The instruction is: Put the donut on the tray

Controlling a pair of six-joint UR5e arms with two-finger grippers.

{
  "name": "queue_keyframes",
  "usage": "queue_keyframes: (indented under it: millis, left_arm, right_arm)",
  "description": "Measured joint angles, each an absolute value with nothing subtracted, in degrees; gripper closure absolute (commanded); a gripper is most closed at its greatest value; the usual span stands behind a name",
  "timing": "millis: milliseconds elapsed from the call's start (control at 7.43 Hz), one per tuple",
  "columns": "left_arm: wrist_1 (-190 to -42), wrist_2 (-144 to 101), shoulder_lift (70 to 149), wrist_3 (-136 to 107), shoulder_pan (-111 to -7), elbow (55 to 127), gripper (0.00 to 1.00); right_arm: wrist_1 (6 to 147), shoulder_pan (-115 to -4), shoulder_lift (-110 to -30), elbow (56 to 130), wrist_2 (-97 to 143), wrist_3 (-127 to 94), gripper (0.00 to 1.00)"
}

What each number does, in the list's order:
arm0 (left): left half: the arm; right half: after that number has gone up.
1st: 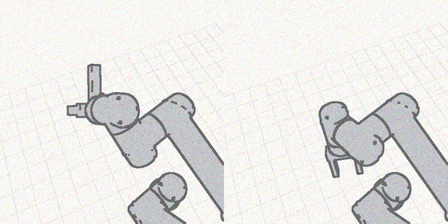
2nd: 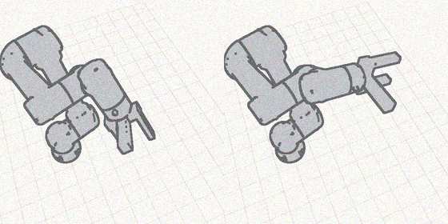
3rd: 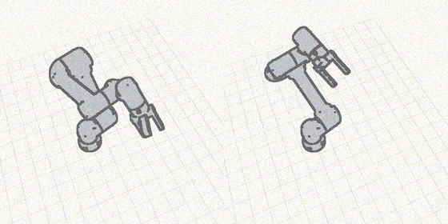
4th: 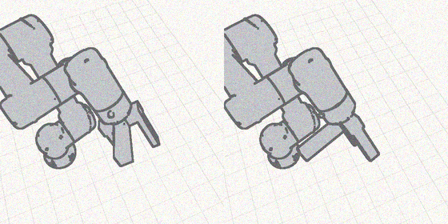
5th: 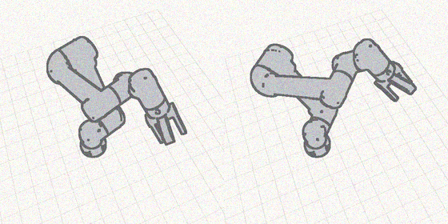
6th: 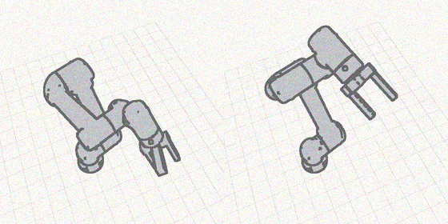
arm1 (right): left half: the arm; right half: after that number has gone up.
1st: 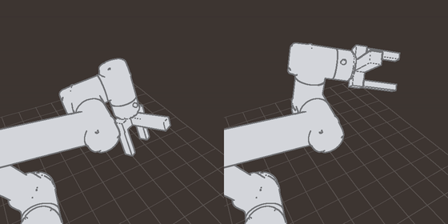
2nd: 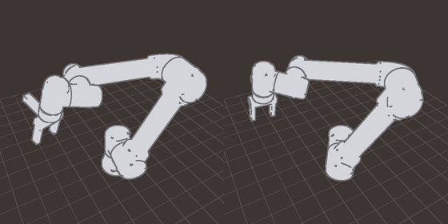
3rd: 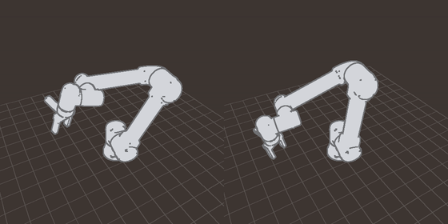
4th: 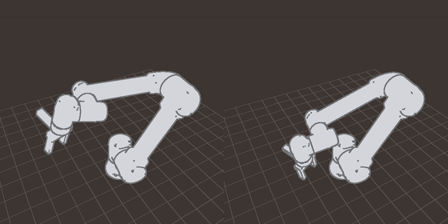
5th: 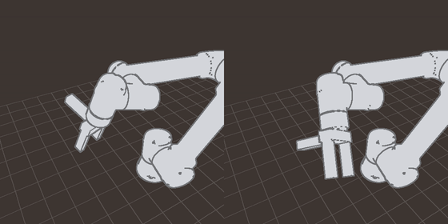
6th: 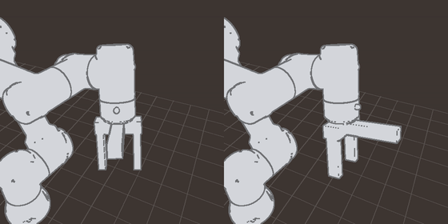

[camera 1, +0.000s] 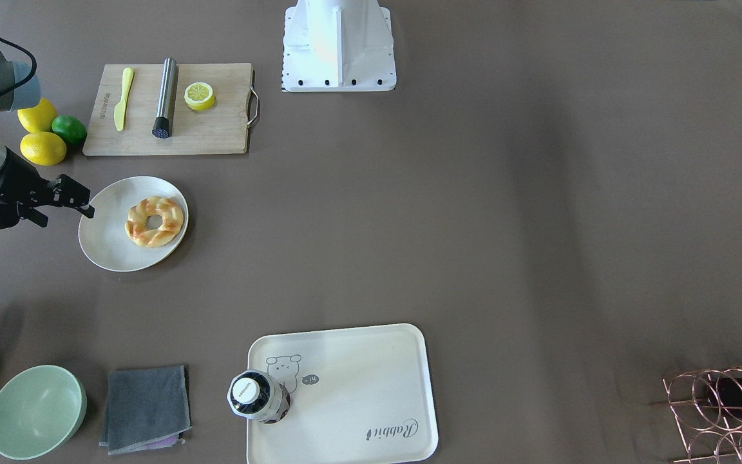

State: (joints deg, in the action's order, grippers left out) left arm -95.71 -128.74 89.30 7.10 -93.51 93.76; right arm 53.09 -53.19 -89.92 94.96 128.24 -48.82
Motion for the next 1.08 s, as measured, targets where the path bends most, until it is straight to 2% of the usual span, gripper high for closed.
queue_keyframes:
  millis: [538,673,808,942,1077]
  left_arm:
    - [-95.71,-128.76,88.82,7.12,-93.59,94.43,0.02]
    - [-95.67,-128.76,88.65,7.12,-93.60,94.65,0.02]
    - [-95.64,-128.76,88.56,7.12,-93.60,94.76,0.02]
    - [-95.63,-128.76,88.54,7.12,-93.61,94.80,0.02]
    - [-95.62,-128.76,88.52,7.12,-93.65,94.82,0.02]
  right_arm:
    - [53.11,-50.35,-89.83,94.67,126.35,-49.96,0.02]
    - [53.12,-49.70,-89.82,94.52,125.89,-50.21,0.25]
    - [53.12,-49.16,-89.78,94.27,125.33,-50.35,0.59]
    - [53.13,-48.86,-89.80,94.14,125.05,-50.50,1.00]
    - [53.11,-48.76,-89.81,94.17,124.95,-50.94,1.00]
